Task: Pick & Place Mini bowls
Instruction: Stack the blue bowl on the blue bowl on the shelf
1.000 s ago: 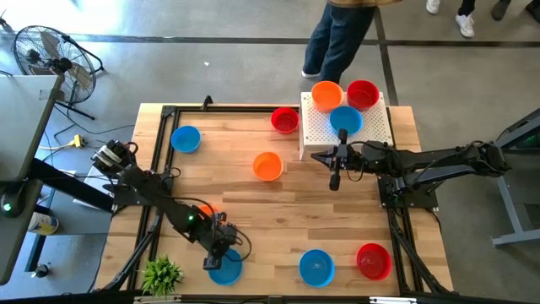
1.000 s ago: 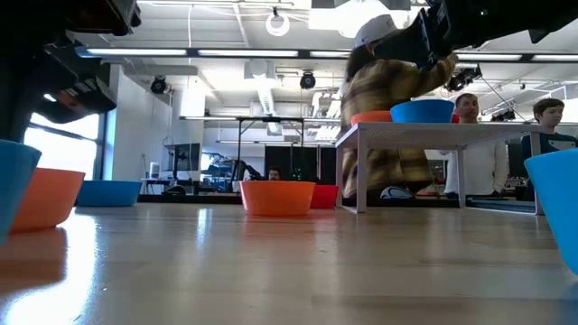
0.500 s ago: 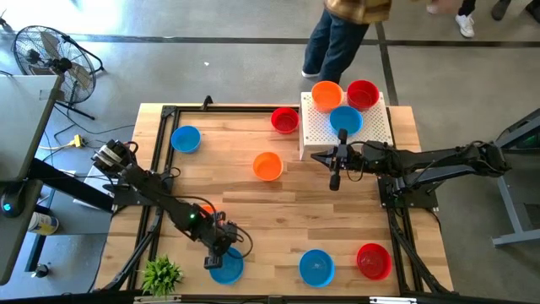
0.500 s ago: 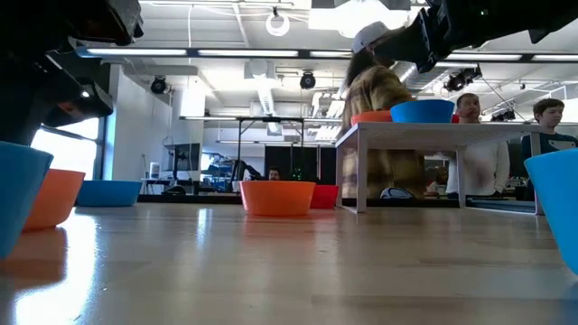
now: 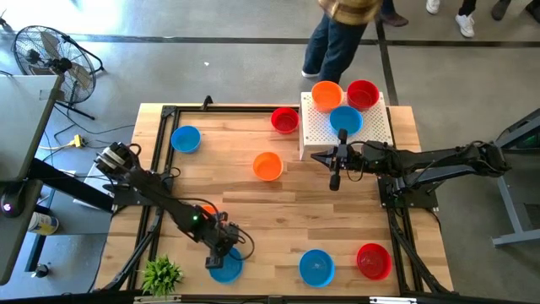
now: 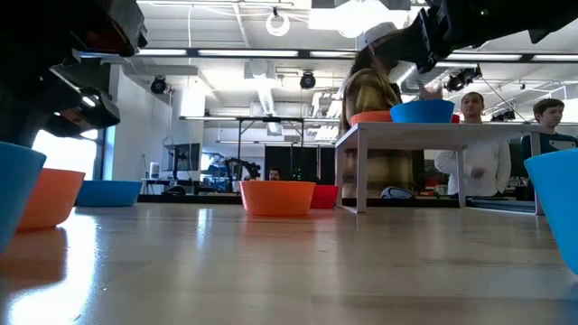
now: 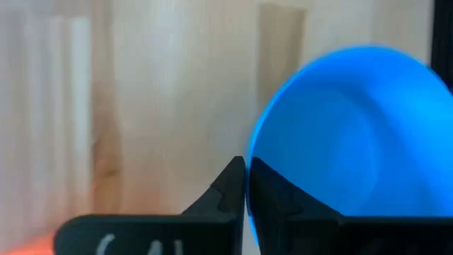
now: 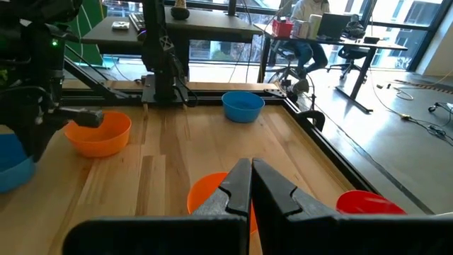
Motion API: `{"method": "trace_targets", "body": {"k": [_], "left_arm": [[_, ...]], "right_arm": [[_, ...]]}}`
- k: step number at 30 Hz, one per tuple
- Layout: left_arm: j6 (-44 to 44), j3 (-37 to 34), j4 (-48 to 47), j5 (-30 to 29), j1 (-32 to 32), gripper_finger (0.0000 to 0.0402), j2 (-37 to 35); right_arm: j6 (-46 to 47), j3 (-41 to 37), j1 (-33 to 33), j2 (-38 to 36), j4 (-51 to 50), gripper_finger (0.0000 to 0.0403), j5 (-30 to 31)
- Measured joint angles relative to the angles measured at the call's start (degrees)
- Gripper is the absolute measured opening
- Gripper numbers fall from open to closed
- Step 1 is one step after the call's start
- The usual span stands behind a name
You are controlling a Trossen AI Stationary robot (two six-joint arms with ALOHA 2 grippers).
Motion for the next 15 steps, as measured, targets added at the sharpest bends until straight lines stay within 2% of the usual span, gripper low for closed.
{"method": "trace_targets", "body": {"k": [4, 9, 15], "left_arm": [[0.12, 0.04, 1.18, -0.03, 0.26, 0.0006, 0.22], [-1.67, 1.15, -1.49, -1.42, 3.75, 0.0003, -1.08], [-5.35, 4.28, -3.86, -2.85, 11.85, 0.0002, -1.57]], "right_arm": [[0.17, 0.00, -0.01, 0.01, -0.34, 0.0000, 0.00], [0.26, 0.00, -0.01, 0.01, -0.36, 0.0000, 0.02], [5.61, 0.00, 0.00, -0.15, -1.48, 0.0000, 0.73]]}}
